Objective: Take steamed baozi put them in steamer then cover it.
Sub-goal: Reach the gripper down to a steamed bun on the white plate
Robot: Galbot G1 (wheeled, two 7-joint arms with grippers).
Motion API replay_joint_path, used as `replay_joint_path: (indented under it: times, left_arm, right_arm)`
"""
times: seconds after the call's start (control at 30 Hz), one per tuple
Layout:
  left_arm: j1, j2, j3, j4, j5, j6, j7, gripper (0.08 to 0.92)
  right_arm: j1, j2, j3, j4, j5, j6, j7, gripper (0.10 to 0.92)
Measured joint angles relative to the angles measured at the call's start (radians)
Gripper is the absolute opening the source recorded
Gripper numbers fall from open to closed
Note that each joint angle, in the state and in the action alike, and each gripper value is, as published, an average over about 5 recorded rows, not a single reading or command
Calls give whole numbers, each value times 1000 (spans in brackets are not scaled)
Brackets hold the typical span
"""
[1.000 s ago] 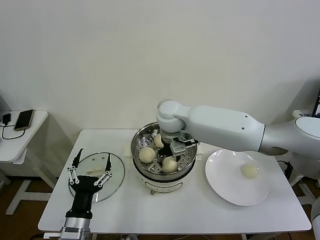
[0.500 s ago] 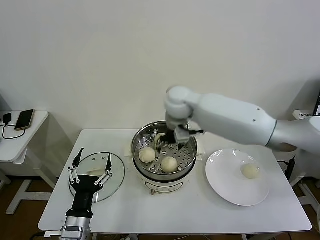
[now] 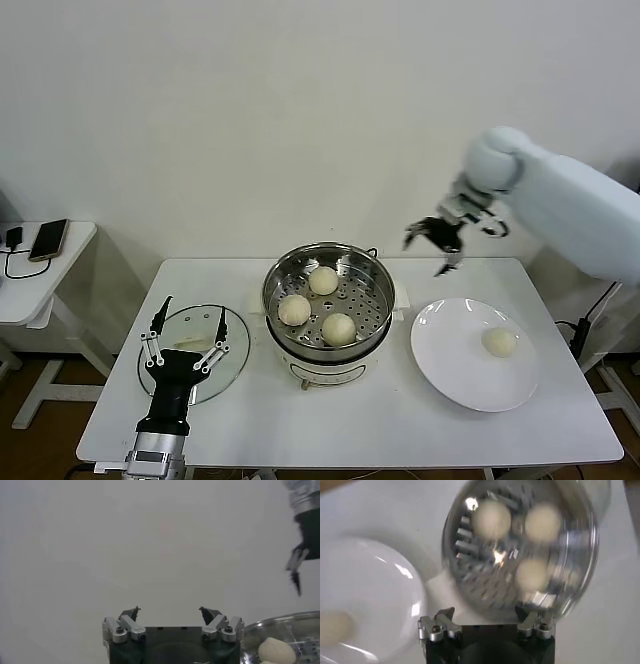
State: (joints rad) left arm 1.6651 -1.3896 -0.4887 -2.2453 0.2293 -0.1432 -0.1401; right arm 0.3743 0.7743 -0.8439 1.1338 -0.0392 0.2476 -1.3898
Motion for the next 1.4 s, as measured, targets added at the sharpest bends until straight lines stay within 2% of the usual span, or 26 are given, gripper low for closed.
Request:
replay_joint_path:
  times: [0.53, 1.4]
  left_arm:
    - [19, -7, -10, -10, 3, -1, 0, 823]
    - [11, -8, -8, 0, 6, 1, -1, 823]
  right_arm:
    - [-306, -101, 202, -203, -88, -88, 14, 823]
    - [-473, -36, 348, -337, -206, -73, 111, 807]
